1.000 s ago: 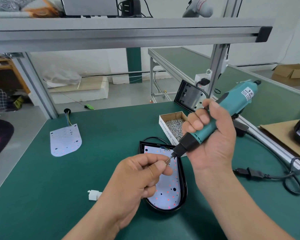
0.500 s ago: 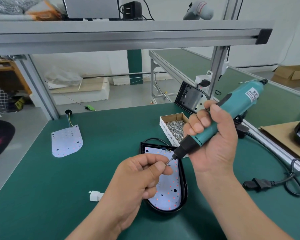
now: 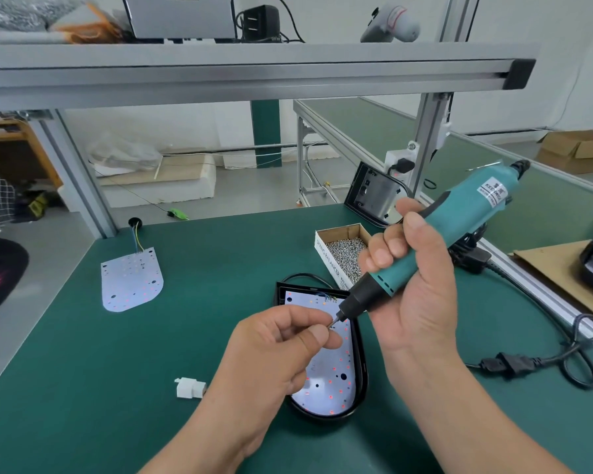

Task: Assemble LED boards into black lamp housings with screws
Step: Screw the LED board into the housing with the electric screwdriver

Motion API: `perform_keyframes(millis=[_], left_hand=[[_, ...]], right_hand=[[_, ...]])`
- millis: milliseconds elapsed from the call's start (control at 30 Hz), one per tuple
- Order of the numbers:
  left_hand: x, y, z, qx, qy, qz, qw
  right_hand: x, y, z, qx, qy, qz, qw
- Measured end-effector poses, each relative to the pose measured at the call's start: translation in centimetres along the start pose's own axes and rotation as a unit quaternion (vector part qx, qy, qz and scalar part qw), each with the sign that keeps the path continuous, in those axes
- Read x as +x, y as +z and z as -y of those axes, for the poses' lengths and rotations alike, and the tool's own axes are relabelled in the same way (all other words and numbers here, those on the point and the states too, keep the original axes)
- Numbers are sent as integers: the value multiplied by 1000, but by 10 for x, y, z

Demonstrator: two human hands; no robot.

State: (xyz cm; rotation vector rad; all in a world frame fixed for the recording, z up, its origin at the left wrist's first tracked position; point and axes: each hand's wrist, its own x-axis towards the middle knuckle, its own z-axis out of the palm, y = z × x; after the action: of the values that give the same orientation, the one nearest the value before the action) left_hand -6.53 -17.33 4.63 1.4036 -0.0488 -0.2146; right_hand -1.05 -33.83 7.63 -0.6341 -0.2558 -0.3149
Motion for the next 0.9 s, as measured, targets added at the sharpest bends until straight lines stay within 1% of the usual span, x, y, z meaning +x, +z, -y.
perform_keyframes(millis=[167, 367, 433, 600, 633, 667, 733, 800, 867, 900], left_hand=[[1, -1, 1, 21, 0, 5, 1000], [1, -5, 3, 11, 4, 1, 1000], [3, -8, 4, 9, 17, -17, 1000], [16, -23, -1, 7, 41, -102, 994], [20, -28, -1, 28, 44, -120, 991], [23, -33, -1, 74, 47, -138, 986], [29, -44, 0, 210, 45, -164, 963], [32, -50, 2, 317, 6, -160, 935], [32, -50, 8, 376, -46, -133, 916], [32, -48, 10, 395, -61, -108, 910]], right_hand=[[3, -4, -3, 30, 26, -44, 998], [4, -6, -3, 61, 38, -71, 995], [5, -5, -2, 66, 41, -78, 994], [6, -7, 0, 65, 43, -87, 993], [6, -7, 0, 62, 44, -88, 993], [6, -9, 0, 59, 43, -88, 993], [6, -12, 0, 44, 43, -86, 994], [5, -16, -1, 18, 48, -78, 996], [3, -19, -3, -16, 58, -69, 996], [2, -20, -5, -30, 62, -65, 996]])
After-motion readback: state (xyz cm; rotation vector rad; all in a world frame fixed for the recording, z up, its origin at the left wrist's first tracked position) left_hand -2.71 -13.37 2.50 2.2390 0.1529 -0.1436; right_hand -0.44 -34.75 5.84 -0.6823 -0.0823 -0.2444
